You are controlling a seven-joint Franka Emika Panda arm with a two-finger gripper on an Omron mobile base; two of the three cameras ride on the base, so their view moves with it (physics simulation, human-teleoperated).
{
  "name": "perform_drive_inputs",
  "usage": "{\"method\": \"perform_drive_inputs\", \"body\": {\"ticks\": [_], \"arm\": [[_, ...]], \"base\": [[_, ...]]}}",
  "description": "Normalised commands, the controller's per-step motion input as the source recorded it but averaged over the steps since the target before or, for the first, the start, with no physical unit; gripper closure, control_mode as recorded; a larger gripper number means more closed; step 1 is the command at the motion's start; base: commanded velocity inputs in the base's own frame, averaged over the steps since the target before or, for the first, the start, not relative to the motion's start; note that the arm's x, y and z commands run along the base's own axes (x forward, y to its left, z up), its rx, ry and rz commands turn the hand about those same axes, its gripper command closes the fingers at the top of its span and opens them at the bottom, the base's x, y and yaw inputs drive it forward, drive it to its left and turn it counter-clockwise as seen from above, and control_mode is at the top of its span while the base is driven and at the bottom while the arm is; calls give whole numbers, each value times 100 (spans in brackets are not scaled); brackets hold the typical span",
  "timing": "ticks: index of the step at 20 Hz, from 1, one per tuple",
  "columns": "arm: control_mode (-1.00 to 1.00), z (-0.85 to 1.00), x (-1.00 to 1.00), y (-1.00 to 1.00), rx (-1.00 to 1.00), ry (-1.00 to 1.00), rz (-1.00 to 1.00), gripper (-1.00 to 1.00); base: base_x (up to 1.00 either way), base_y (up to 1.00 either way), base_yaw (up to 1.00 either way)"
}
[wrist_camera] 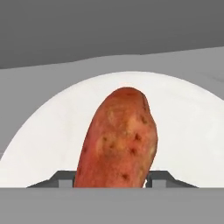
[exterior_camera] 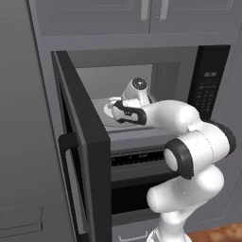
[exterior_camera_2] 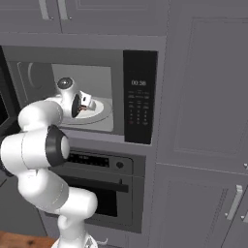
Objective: Pick the sweet potato from the microwave and place it on plate located on the counter.
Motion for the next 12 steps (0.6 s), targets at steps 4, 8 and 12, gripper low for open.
{"method": "perform_drive_inputs", "body": {"ticks": [4, 8, 12], "arm": [[-100, 31, -56, 31, -9, 12, 0, 100], [-100, 65, -92, 4, -4, 11, 0, 100], [-100, 74, -96, -24, 0, 10, 0, 100]], "base": [[0, 0, 0], [0, 0, 0], [0, 0, 0]]}}
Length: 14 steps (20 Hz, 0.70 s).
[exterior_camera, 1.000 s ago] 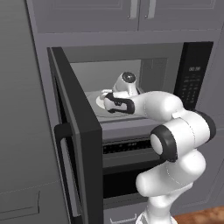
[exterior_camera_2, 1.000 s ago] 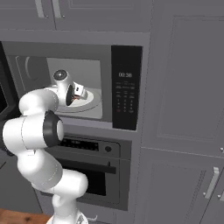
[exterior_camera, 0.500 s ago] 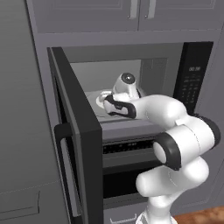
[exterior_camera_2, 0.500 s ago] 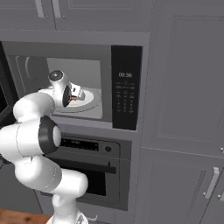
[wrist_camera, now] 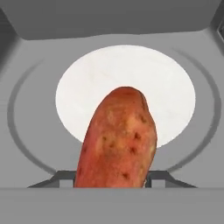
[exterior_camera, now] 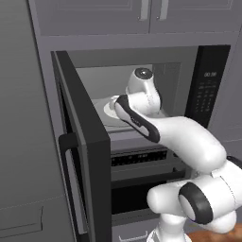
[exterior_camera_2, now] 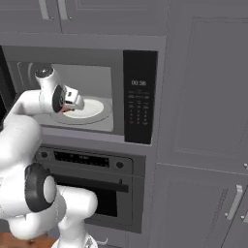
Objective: Pick the sweet potato from the microwave and place it on plate located on the counter.
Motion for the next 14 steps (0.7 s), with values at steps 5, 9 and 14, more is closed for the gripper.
{"method": "perform_drive_inputs", "body": {"ticks": [5, 9, 14], "arm": [[-100, 25, -100, -46, -2, 8, 4, 100], [-100, 0, -100, -50, -4, 4, 7, 100], [-100, 17, -100, -35, 0, 8, 3, 100]], "base": [[0, 0, 0], [0, 0, 0], [0, 0, 0]]}}
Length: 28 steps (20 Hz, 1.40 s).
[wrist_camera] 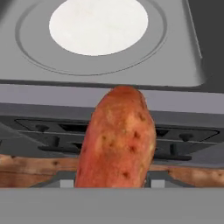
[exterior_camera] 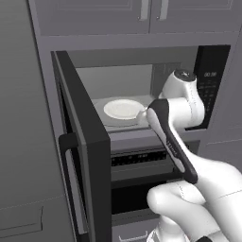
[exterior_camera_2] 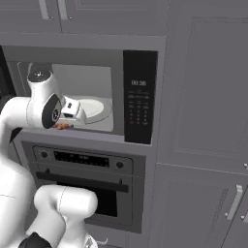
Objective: Pick the sweet potato from the microwave and place it on plate located on the counter.
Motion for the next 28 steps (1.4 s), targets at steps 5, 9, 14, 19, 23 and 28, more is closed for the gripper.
{"method": "perform_drive_inputs", "body": {"ticks": [5, 9, 14, 19, 23, 28], "arm": [[-100, 41, -100, -5, -6, 21, 0, 100], [-100, 42, -86, -5, -2, 14, 3, 100], [-100, 26, -56, -12, 0, 3, 9, 100], [-100, 11, -38, -15, 3, 0, 15, 100], [-100, 2, -35, 0, 1, 0, 0, 100], [-100, 0, -24, 0, 0, -1, -7, 100]], "base": [[0, 0, 0], [0, 0, 0], [0, 0, 0], [0, 0, 0], [0, 0, 0], [0, 0, 0]]}}
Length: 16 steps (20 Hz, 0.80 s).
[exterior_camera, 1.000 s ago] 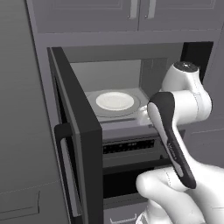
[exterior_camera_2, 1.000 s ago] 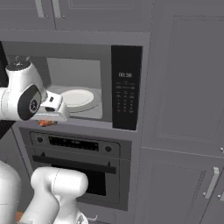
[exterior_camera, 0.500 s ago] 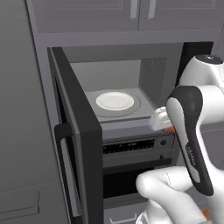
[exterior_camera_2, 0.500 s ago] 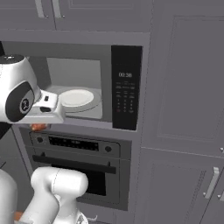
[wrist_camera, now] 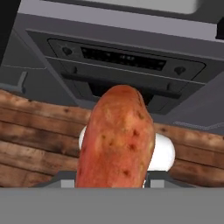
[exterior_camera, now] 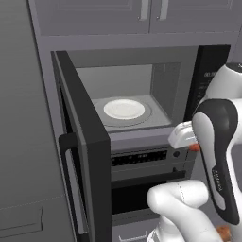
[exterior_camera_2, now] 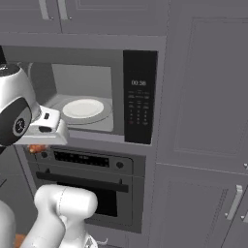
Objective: Pick the sweet potato from the microwave and place it on plate located on the counter.
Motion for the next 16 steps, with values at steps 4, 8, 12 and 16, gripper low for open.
{"method": "perform_drive_inputs", "body": {"ticks": [4, 8, 12, 16], "arm": [[-100, 0, -3, -11, 1, 0, -15, 100], [-100, 0, -2, -12, 0, 0, -7, 100], [-100, 0, -6, -11, 0, 0, -1, 100], [-100, 0, -15, 0, 0, 0, 0, 100]], "base": [[0, 0, 0], [0, 0, 0], [0, 0, 0], [0, 0, 0]]}}
